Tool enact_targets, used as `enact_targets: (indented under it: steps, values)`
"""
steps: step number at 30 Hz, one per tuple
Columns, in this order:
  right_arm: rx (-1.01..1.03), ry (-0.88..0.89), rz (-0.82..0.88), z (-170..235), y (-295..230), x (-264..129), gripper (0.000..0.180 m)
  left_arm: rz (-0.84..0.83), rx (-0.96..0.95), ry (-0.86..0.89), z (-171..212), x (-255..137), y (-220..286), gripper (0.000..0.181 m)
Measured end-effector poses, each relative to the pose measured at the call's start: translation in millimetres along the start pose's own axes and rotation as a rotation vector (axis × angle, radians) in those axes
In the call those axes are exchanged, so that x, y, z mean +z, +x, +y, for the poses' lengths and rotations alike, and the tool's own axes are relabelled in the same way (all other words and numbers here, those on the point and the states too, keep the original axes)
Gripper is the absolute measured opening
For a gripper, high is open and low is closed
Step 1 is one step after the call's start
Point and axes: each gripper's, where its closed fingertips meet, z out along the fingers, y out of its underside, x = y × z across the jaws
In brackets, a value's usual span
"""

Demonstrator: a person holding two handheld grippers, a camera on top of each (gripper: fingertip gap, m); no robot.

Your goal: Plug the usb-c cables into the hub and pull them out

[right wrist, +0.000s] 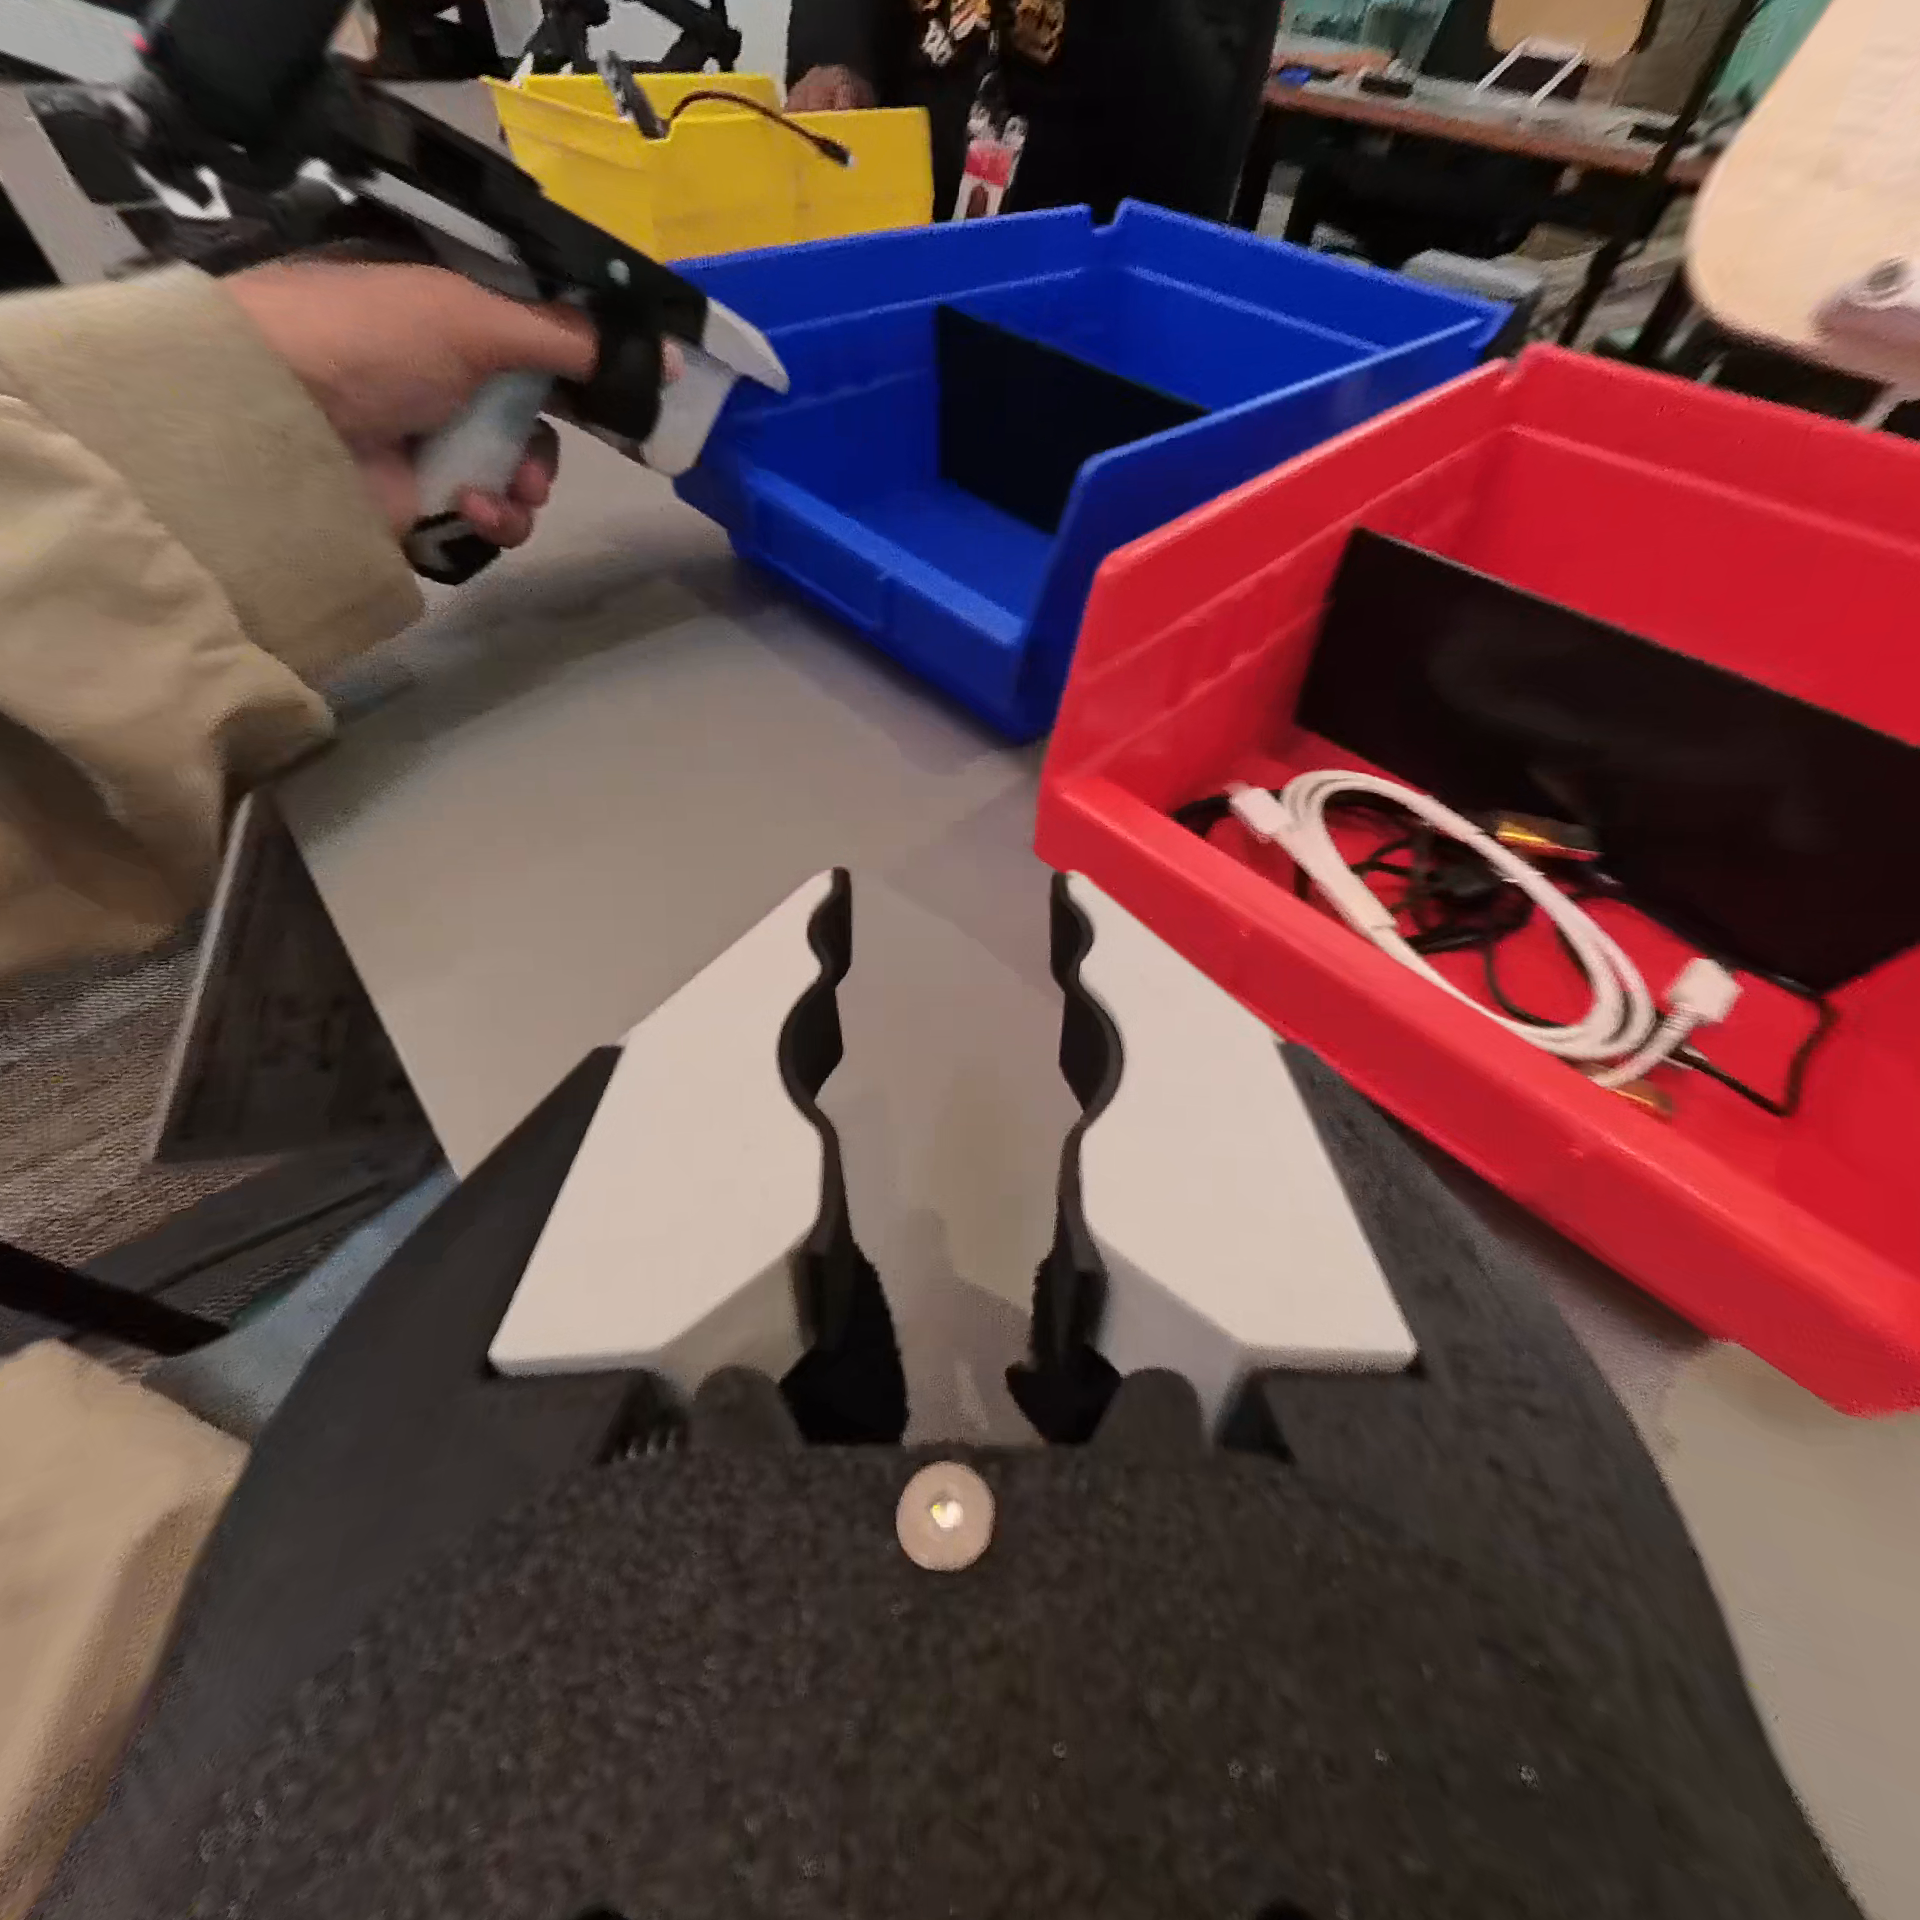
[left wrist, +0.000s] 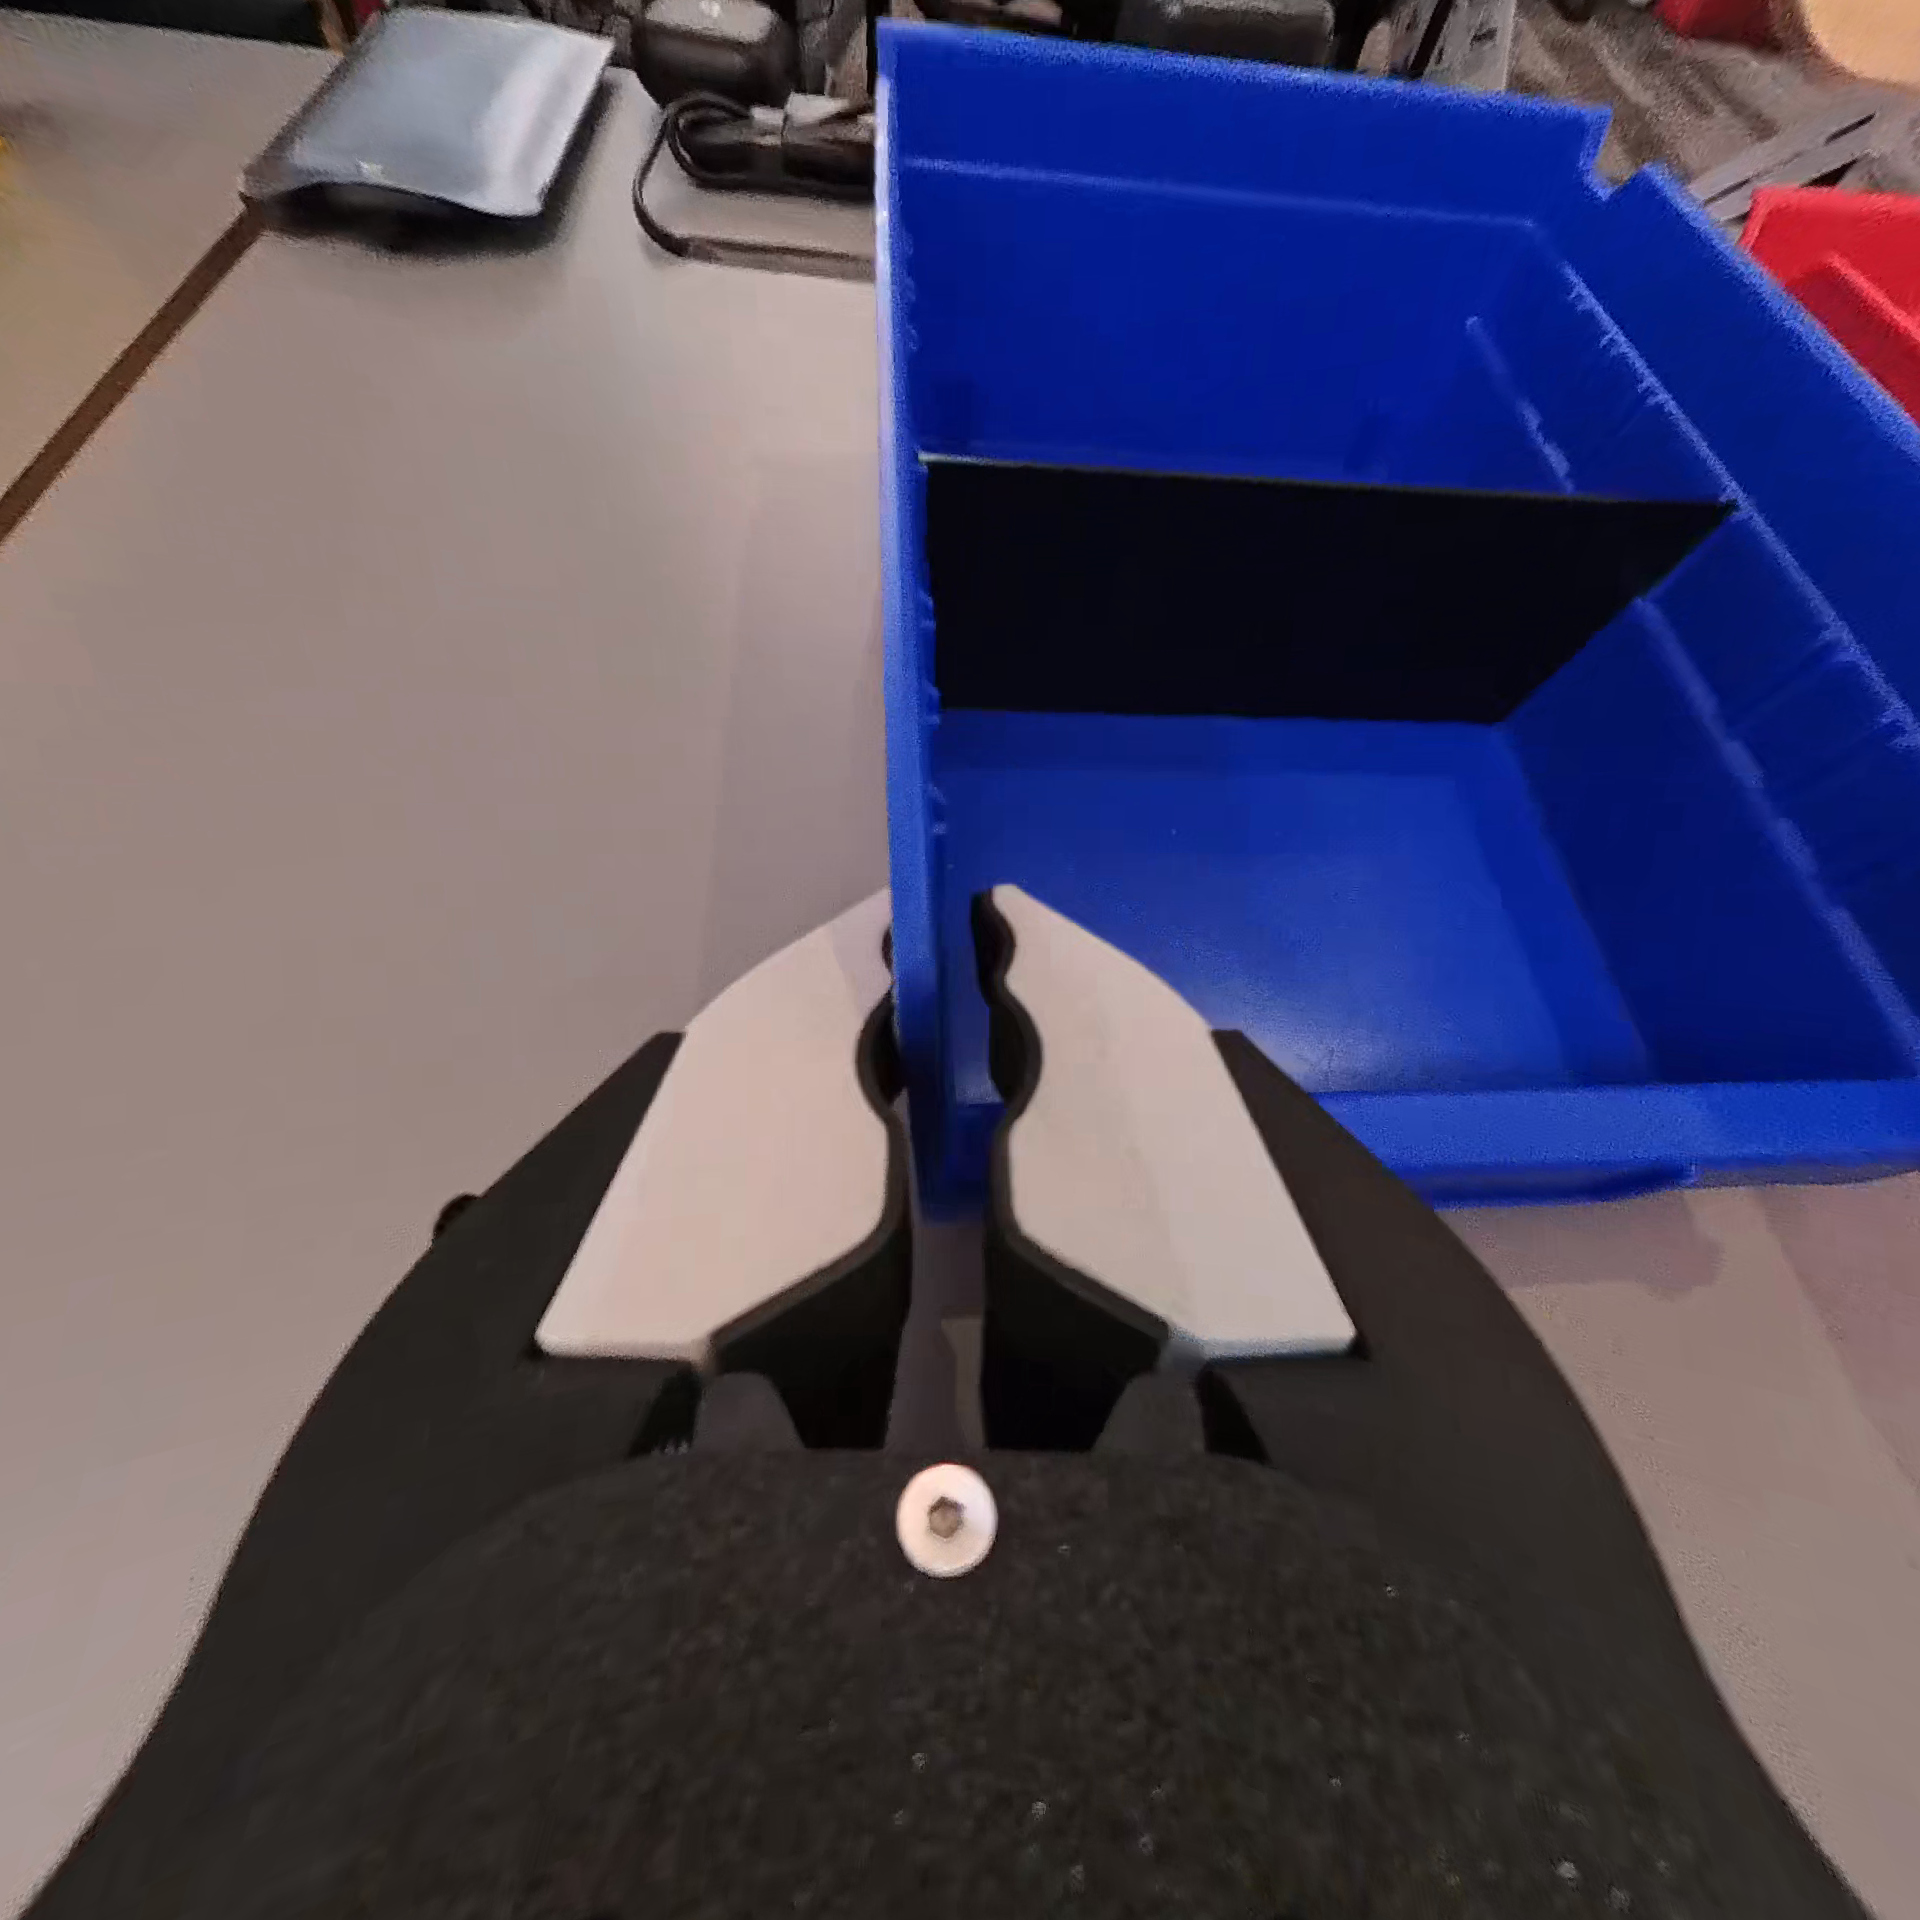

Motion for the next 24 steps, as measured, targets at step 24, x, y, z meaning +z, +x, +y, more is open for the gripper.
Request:
enact_targets:
  steps: [24]
  values:
    - [0.039,0.049,0.316,-39.9,12.0,41.6,0.003,-0.129,0.150,0.083,47.3,-166.6,69.8,0.005]
